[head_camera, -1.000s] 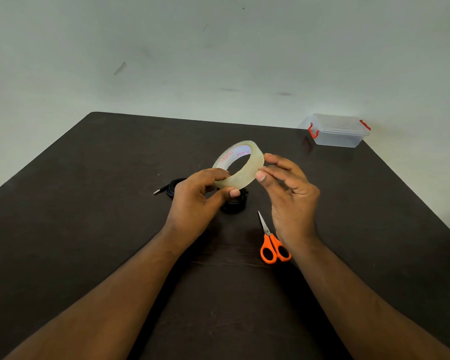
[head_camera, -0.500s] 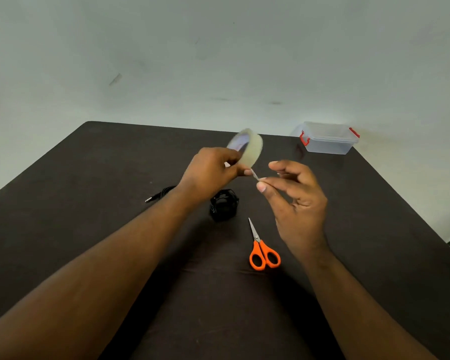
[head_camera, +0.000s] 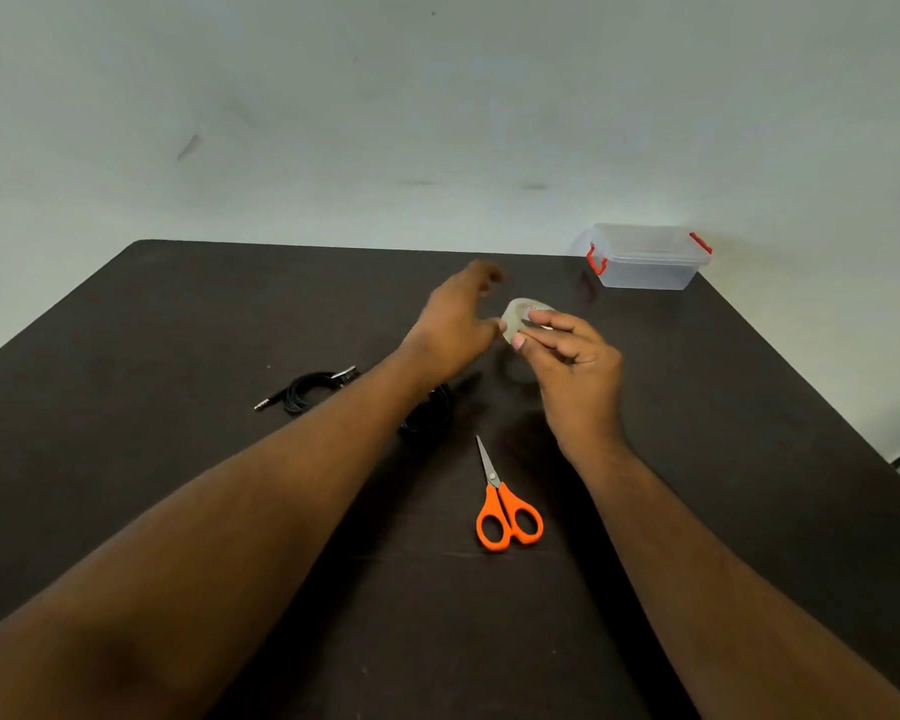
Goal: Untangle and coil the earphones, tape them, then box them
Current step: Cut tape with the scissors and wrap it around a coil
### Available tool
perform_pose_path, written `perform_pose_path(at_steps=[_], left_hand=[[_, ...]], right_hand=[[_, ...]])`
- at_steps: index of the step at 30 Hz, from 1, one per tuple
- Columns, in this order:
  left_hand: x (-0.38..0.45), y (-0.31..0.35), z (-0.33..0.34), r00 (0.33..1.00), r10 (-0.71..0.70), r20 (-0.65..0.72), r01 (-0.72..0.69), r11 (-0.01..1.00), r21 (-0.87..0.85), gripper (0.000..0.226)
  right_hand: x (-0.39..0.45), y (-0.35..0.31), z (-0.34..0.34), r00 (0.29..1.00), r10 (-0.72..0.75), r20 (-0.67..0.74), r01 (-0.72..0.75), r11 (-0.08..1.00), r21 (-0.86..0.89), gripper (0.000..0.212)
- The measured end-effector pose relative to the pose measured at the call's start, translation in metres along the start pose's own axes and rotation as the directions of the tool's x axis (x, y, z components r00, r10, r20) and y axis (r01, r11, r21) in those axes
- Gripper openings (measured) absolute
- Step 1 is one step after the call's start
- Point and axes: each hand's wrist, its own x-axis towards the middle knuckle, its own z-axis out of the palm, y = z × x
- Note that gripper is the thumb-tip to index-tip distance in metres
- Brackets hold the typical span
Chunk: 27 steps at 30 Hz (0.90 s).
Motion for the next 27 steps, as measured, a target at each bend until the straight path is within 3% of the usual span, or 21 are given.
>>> perform_pose_path(at_steps=[2,4,6,10,14,18,22,27], left_hand=[[-0.018,0.006,0.0,0.977,-0.18,-0.112,0.142,0.949,-0.281,0.018],[-0.035,0.012,0.001,0.945,-0.328,-0.01,0.278,0.817,-0.506,0.03],[-0.044,0.013,0.003,0.936,-0.339,0.1,0.33,0.737,-0.591,0.039],[-0.047,0.013,0.004,0.935,-0.31,0.174,0.349,0.705,-0.618,0.047],[-0.052,0.009,0.003,0.922,-0.365,0.129,0.361,0.688,-0.63,0.045],[-0.054,0.006,0.002,0.918,-0.396,0.009,0.326,0.742,-0.587,0.026],[-0.054,0.003,0.0,0.931,-0.361,-0.057,0.284,0.813,-0.508,0.007],[-0.051,0.004,-0.004,0.941,-0.326,-0.092,0.279,0.9,-0.336,0.014]], right_hand=[[-0.001,0.005,0.0,0.999,0.017,0.03,-0.016,0.998,-0.059,0.016],[-0.003,0.008,0.002,0.998,0.019,0.068,-0.011,0.994,-0.11,0.014],[-0.006,0.008,0.005,0.993,0.034,0.109,-0.023,0.995,-0.101,0.014],[-0.007,0.01,0.002,0.979,-0.076,0.189,0.114,0.973,-0.199,0.017],[-0.008,0.011,-0.003,0.955,-0.109,0.277,0.211,0.905,-0.369,0.027],[-0.01,0.006,-0.003,0.937,-0.049,0.345,0.219,0.851,-0.477,0.041],[-0.013,0.002,-0.004,0.915,-0.069,0.398,0.296,0.784,-0.545,0.042],[-0.015,0.0,-0.002,0.89,-0.05,0.452,0.356,0.697,-0.623,0.041]])
